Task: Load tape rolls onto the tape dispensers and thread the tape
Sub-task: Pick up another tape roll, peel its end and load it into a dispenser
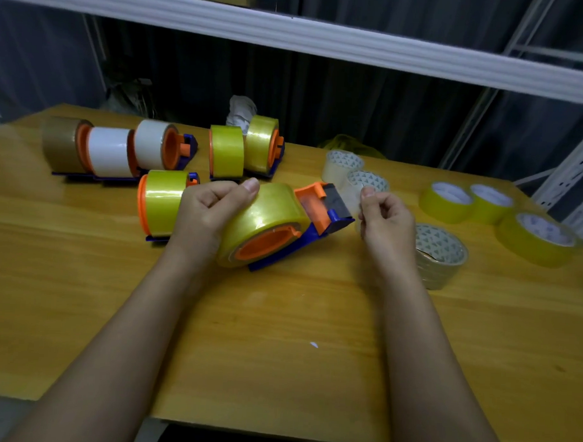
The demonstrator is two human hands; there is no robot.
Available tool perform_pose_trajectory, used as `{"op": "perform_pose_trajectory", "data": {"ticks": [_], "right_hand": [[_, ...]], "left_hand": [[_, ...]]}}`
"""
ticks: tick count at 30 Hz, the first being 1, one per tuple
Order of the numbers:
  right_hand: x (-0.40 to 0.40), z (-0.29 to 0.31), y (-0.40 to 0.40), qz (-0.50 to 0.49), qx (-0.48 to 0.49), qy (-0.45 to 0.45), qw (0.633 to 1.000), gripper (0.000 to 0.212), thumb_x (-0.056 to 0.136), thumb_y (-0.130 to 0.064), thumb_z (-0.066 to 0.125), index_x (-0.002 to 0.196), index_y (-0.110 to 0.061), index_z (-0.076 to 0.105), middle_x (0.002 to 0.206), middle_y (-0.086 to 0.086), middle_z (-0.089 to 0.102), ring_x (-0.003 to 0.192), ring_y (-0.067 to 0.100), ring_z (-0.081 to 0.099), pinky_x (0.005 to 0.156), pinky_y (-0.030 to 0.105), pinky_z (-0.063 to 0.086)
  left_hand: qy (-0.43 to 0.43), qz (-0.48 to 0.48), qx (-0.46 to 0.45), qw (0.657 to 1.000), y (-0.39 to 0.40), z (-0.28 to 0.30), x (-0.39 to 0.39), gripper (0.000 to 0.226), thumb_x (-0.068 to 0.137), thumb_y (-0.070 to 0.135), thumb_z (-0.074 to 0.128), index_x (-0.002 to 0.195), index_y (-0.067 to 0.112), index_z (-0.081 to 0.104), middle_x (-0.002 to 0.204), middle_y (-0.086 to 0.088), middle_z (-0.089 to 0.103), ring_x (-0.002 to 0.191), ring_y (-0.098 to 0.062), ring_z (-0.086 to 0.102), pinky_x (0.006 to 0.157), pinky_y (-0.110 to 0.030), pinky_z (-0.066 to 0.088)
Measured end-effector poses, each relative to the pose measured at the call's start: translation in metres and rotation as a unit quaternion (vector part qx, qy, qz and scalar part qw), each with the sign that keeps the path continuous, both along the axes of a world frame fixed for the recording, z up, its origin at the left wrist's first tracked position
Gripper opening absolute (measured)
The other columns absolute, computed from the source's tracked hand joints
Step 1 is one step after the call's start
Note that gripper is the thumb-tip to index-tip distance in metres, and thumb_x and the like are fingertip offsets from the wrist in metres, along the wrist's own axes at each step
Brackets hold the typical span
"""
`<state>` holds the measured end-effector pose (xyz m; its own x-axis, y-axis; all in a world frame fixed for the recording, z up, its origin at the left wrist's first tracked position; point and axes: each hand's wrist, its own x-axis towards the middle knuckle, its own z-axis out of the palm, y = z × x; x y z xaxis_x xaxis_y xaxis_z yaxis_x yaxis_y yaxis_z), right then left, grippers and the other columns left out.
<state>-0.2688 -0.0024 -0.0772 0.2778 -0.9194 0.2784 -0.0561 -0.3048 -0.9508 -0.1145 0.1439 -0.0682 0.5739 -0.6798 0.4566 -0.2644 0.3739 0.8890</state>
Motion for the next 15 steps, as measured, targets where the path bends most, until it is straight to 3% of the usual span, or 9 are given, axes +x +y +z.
{"op": "perform_pose_trajectory", "data": {"ticks": [5,9,15], "right_hand": [[0.0012,0.0036,0.0040,-0.021,0.031,-0.007,0.999,0.025,0.100,-0.030,0.051,0.078,-0.019,0.057,0.077,-0.005,0.064,0.075,0.009,0.063,0.062,0.020,0.053],[0.0019,0.0031,0.0051,-0.038,0.035,-0.004,0.999,0.026,0.100,-0.031,0.050,0.077,-0.021,0.055,0.074,-0.003,0.067,0.074,0.014,0.067,0.074,0.032,0.056],[0.0024,0.0034,0.0044,-0.050,0.036,-0.006,0.998,0.023,0.101,-0.031,0.047,0.082,-0.020,0.053,0.075,0.001,0.070,0.070,0.016,0.069,0.068,0.032,0.055]], "left_hand": [[-0.022,-0.004,0.004,1.000,0.0009,0.0004,-0.0029,0.038,0.078,0.042,0.061,0.048,0.019,0.053,0.048,0.005,0.040,0.047,-0.010,0.039,0.047,-0.022,0.030],[-0.029,-0.016,0.005,0.999,0.0029,-0.0003,-0.0029,0.039,0.079,0.039,0.061,0.052,0.012,0.052,0.048,0.006,0.042,0.047,-0.008,0.040,0.047,-0.019,0.032],[-0.036,-0.023,-0.004,0.999,0.0030,-0.0002,-0.0012,0.035,0.079,0.039,0.060,0.048,0.024,0.056,0.046,0.013,0.042,0.045,-0.005,0.040,0.046,-0.018,0.032]]}}
